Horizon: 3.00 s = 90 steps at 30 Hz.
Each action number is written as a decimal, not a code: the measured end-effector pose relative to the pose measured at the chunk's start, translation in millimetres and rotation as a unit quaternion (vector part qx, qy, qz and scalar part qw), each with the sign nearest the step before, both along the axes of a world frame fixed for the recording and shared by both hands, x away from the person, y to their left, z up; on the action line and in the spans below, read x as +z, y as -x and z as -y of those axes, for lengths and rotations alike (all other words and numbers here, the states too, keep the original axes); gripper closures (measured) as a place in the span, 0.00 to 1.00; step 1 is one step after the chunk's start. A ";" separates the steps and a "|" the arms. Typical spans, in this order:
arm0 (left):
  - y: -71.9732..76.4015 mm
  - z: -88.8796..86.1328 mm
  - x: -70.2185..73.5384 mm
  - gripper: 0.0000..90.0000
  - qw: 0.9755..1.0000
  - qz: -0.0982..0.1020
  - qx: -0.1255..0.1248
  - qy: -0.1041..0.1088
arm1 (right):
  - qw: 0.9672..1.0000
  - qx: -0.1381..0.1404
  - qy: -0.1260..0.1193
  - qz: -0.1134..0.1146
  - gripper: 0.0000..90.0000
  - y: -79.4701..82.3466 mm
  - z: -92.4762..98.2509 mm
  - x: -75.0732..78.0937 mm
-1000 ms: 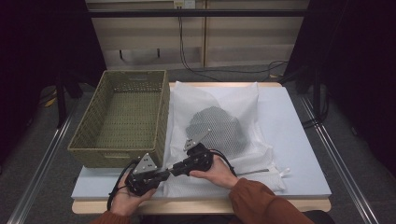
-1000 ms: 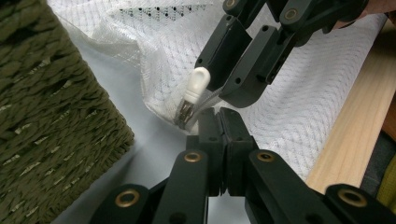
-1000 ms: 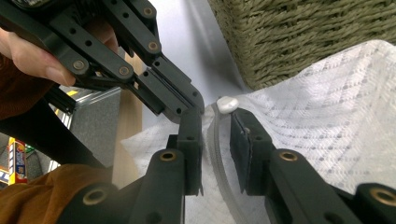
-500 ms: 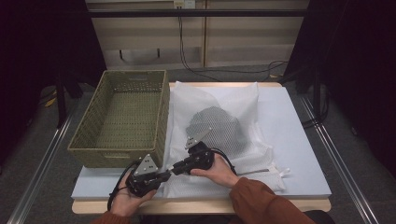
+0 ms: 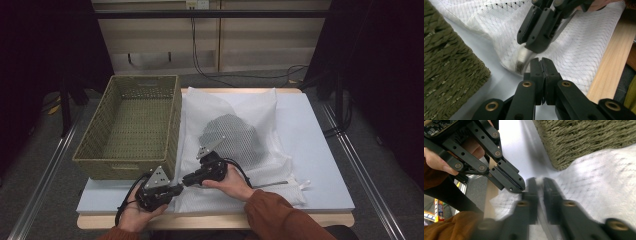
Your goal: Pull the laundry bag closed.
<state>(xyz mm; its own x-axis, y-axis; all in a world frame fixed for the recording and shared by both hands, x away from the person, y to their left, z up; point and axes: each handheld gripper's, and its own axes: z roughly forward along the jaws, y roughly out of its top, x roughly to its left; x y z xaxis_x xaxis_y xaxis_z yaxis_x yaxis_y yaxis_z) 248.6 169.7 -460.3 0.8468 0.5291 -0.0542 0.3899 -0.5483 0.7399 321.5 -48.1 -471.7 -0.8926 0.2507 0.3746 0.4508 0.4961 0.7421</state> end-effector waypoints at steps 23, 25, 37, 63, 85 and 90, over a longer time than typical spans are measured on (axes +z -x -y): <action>-0.5 -1.0 -1.4 0.99 1.000 -0.006 -0.008 -0.009 | 1.000 0.002 0.018 -0.001 0.90 -3.9 -11.1 -5.7; -0.7 -1.9 -1.6 0.97 1.000 -0.008 -0.004 -0.013 | 1.000 0.004 0.019 0.001 0.90 -3.8 -10.0 -6.0; -11.3 -10.0 -12.2 0.65 0.997 -0.058 0.040 -0.016 | 1.000 0.001 0.020 0.011 0.97 0.3 -5.7 -4.1; -16.9 -12.7 -11.9 0.72 0.996 -0.074 0.044 0.015 | 1.000 0.000 0.008 0.028 1.00 7.7 4.8 7.8; -11.0 -10.4 -11.7 0.84 0.997 -0.065 0.026 -0.021 | 0.999 0.004 0.033 -0.013 0.90 -0.9 -17.5 -11.1; -10.6 -10.6 -11.4 0.83 0.997 -0.063 0.024 -0.026 | 0.999 0.000 0.032 -0.017 0.93 -1.2 -20.5 -14.2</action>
